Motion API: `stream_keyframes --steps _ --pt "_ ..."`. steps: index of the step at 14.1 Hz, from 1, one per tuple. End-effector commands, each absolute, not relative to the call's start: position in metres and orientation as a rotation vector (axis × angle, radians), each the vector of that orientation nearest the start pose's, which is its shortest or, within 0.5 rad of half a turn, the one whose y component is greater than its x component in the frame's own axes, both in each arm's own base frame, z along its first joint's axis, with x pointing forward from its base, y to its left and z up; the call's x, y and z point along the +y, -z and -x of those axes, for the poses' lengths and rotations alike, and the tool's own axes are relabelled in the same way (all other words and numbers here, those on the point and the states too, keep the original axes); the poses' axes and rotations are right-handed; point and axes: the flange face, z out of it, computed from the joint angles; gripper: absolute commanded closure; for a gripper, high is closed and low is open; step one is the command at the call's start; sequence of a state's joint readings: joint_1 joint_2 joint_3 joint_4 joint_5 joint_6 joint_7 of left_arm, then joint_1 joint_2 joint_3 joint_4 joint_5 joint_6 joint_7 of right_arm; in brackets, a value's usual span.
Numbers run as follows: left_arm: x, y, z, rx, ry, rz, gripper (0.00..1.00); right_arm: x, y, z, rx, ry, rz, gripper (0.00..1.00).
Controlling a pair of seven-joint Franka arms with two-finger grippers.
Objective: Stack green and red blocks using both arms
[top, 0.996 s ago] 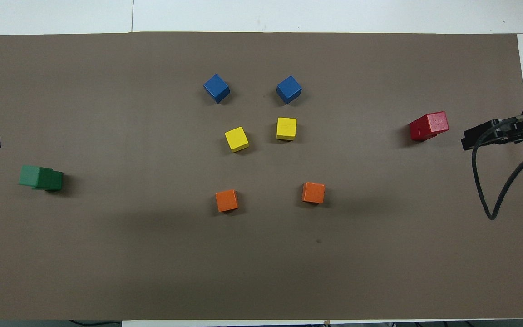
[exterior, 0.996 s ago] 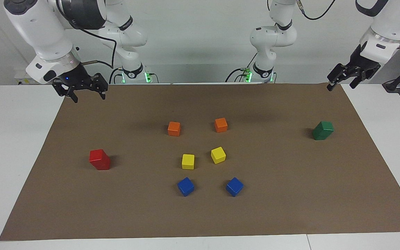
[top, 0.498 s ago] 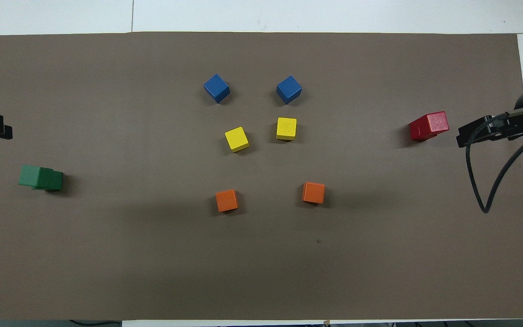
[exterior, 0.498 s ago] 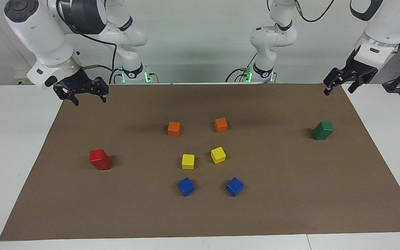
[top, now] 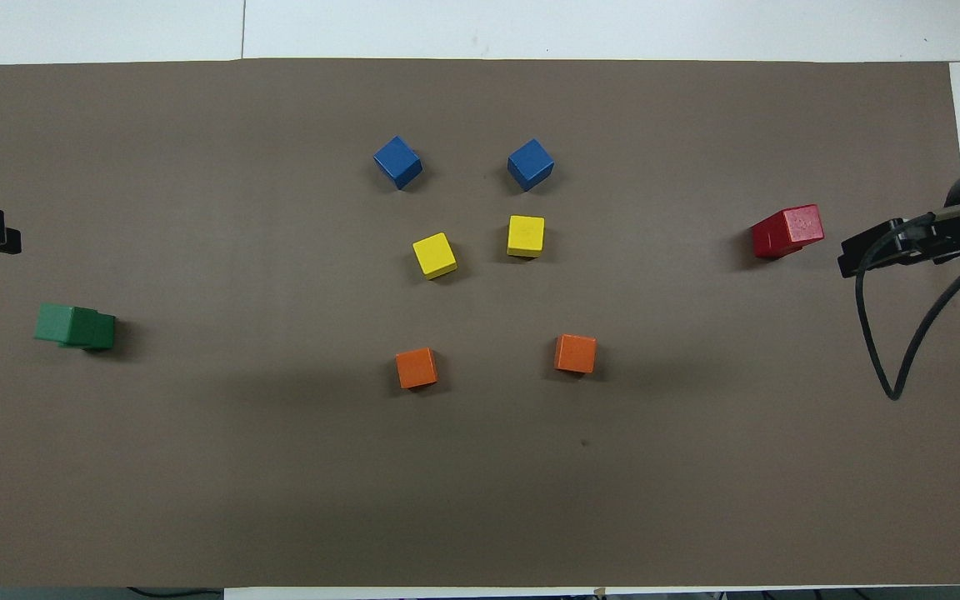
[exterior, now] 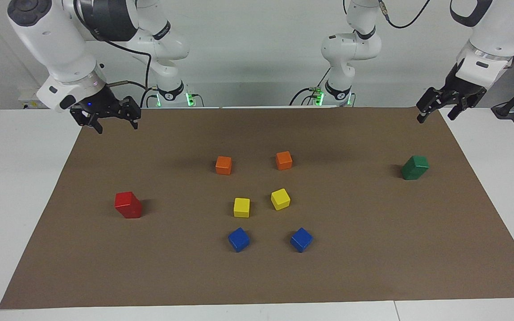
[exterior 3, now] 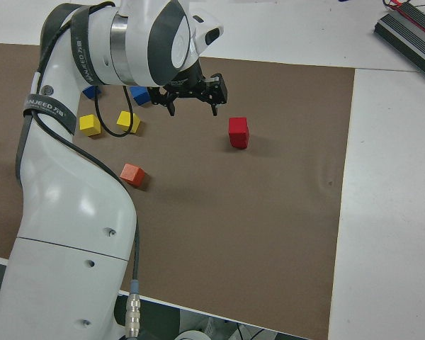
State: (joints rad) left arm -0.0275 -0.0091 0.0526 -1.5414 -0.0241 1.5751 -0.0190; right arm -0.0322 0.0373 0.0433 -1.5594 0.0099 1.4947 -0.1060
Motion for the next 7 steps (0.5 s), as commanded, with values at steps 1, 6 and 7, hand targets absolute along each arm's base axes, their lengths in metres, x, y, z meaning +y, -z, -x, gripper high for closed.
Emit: stream_keyframes --steps 1,6,7 --pt "0.0121 -0.6473 -0.555 -0.067 0.065 3.146 0.0 0.0091 -0.6062 -0.5399 -0.158 -0.159 3.11 0.0" --pt "0.017 -0.644 -0.5511 -0.07 0.007 3.132 0.0 0.0091 -0.607 -0.5425 -0.165 -0.137 3.111 0.0" --pt "0.0184 -0.6442 -0.5497 -0.067 -0.003 3.112 0.0 0.0089 -0.607 -0.5425 -0.163 -0.138 3.113 0.0"
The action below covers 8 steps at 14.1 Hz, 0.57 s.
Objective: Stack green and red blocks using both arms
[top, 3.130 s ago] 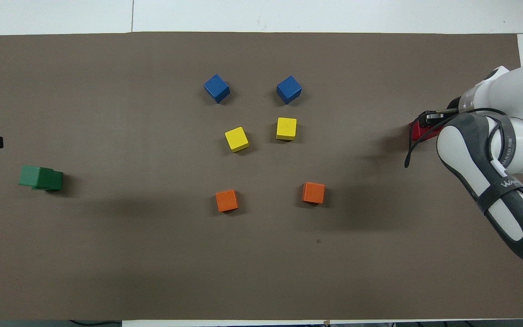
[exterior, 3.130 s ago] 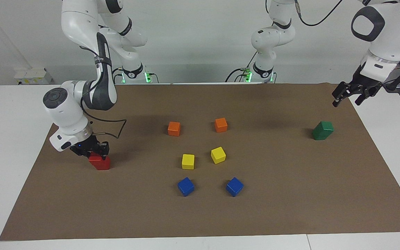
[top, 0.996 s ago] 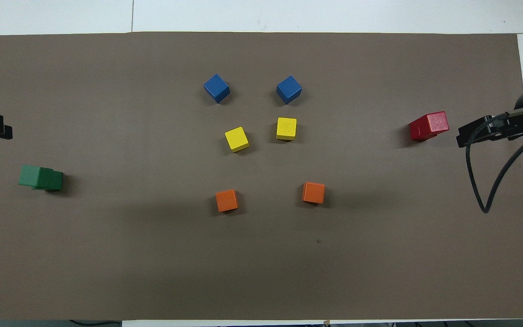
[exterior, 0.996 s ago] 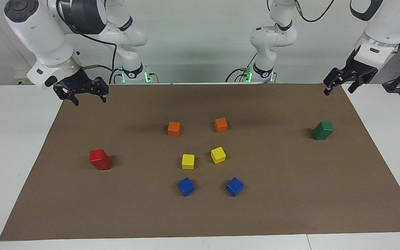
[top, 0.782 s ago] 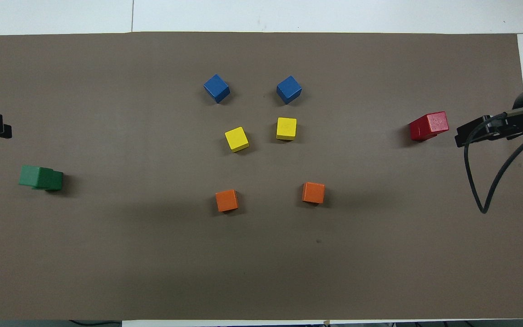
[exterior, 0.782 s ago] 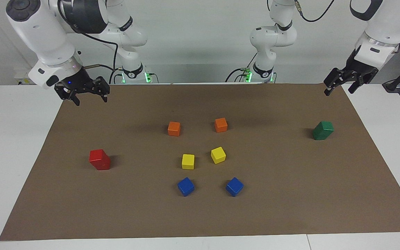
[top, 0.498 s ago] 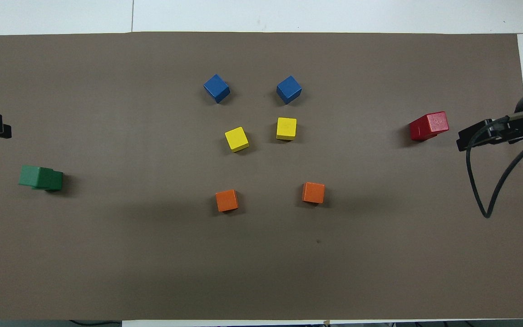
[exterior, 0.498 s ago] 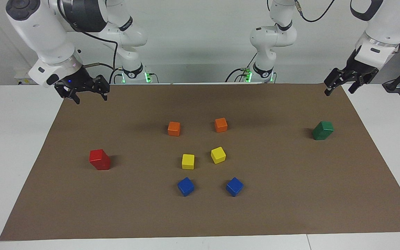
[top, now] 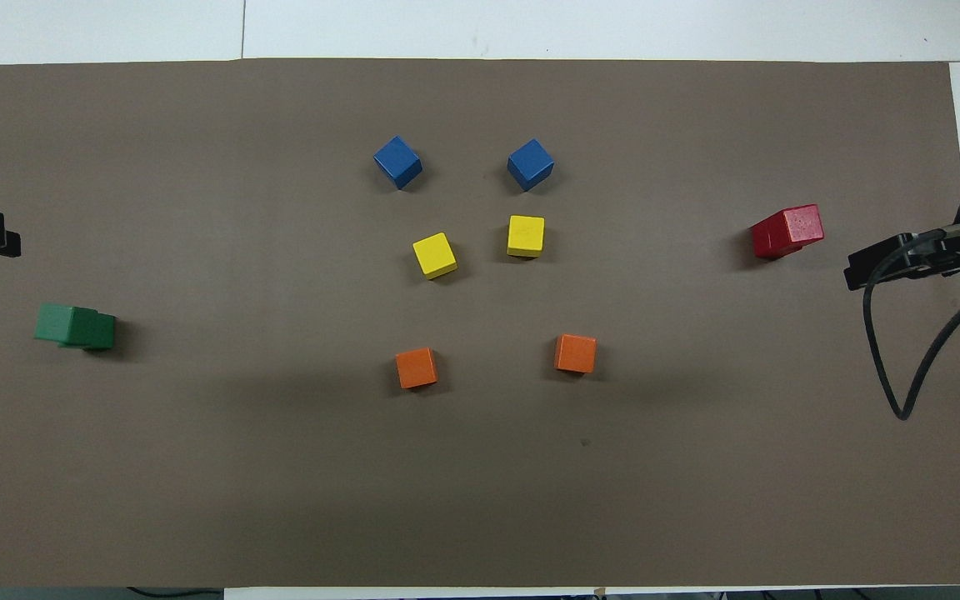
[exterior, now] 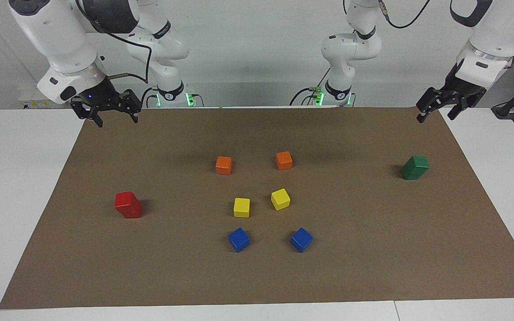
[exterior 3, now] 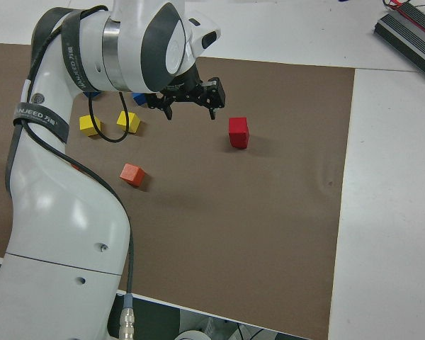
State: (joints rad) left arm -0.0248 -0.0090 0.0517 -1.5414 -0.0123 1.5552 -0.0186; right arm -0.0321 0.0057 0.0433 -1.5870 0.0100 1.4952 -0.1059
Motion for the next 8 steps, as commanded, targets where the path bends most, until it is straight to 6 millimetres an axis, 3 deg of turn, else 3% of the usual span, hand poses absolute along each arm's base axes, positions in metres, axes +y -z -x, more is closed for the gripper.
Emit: stream_keyframes --steps 1,8 --pt "0.0176 -0.6452 -0.5494 -0.062 0.002 3.112 0.0 0.0089 -0.6071 -0.5426 -0.165 -0.135 3.113 0.0" --pt "0.0149 -0.6451 -0.5503 -0.054 0.012 3.121 0.0 0.0087 -0.6066 -0.5429 -0.165 -0.133 3.115 0.0"
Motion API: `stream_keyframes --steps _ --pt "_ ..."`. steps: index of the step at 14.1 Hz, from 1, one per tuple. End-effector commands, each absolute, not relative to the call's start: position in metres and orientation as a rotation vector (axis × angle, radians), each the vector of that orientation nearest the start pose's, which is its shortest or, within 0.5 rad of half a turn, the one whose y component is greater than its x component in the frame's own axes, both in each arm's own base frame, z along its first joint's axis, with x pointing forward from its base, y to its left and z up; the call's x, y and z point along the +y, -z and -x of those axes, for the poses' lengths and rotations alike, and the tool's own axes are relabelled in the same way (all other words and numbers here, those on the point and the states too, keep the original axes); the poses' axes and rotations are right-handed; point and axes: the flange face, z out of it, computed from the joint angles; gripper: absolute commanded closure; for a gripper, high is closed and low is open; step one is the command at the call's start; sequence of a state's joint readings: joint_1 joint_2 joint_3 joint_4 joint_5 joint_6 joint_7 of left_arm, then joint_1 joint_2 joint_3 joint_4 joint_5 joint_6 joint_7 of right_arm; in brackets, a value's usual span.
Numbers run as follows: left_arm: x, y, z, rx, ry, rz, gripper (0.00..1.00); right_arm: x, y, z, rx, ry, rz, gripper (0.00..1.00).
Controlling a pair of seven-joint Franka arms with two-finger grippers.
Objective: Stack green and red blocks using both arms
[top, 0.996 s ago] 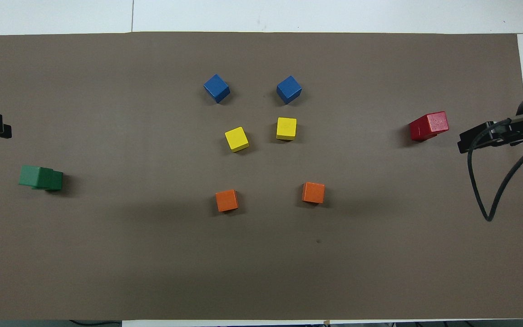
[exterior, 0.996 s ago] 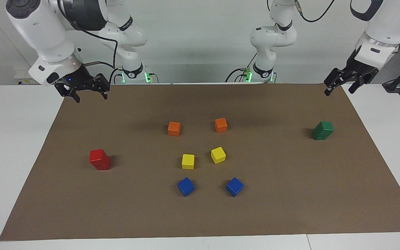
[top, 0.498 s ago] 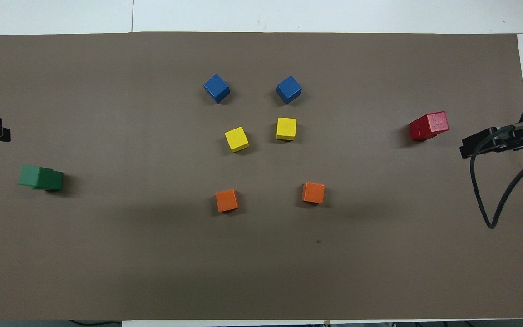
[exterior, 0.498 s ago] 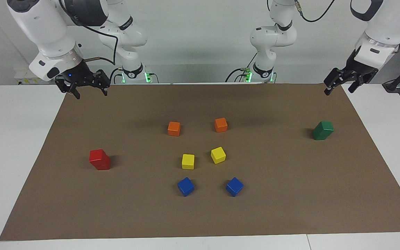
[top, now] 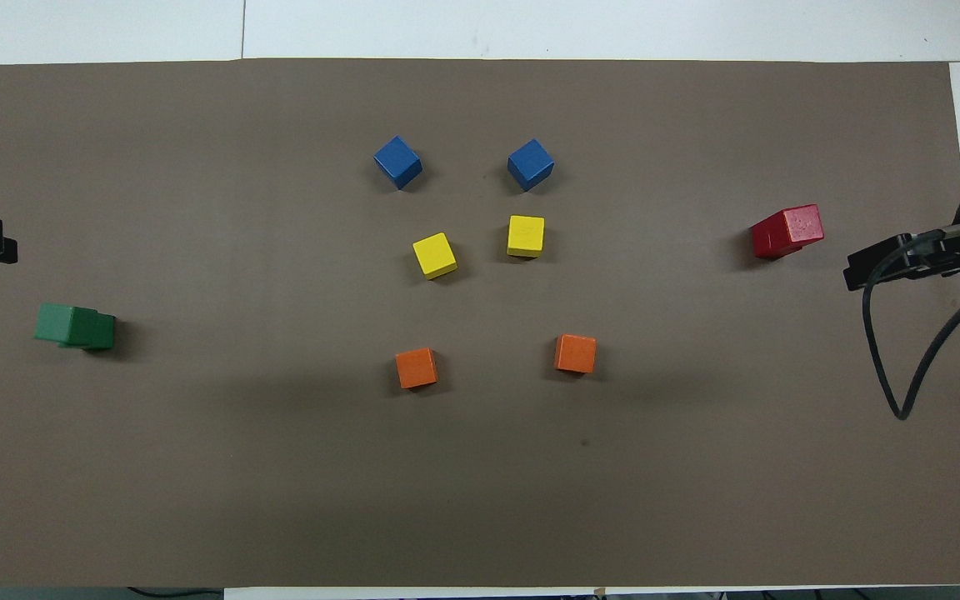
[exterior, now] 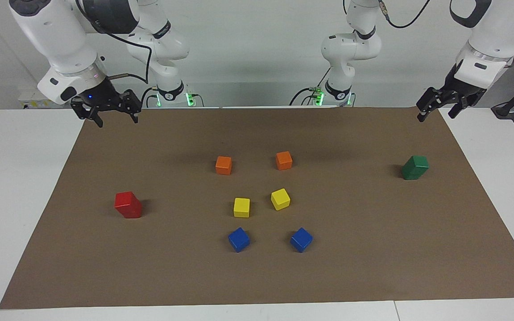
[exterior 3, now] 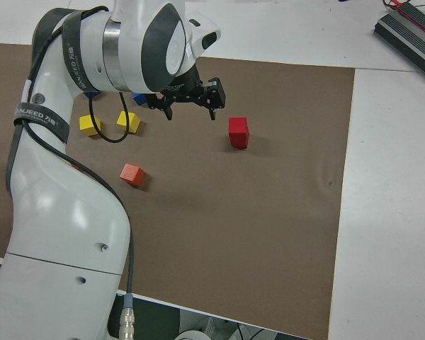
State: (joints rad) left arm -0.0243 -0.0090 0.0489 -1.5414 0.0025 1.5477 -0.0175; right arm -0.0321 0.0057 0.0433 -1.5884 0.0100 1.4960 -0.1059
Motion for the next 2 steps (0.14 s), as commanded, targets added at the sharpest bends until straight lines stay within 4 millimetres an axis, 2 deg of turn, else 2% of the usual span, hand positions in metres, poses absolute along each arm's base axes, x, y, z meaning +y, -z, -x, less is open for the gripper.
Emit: stream_keyframes --steps 1,2 --pt "0.0157 -0.6451 -0.5503 -0.057 0.012 3.121 0.0 0.0087 -0.6066 -0.5429 -0.163 -0.133 3.115 0.0" --pt "0.0156 -0.6452 -0.5504 -0.056 0.014 3.123 0.0 0.0087 -0.6066 -0.5429 -0.163 -0.133 3.115 0.0"
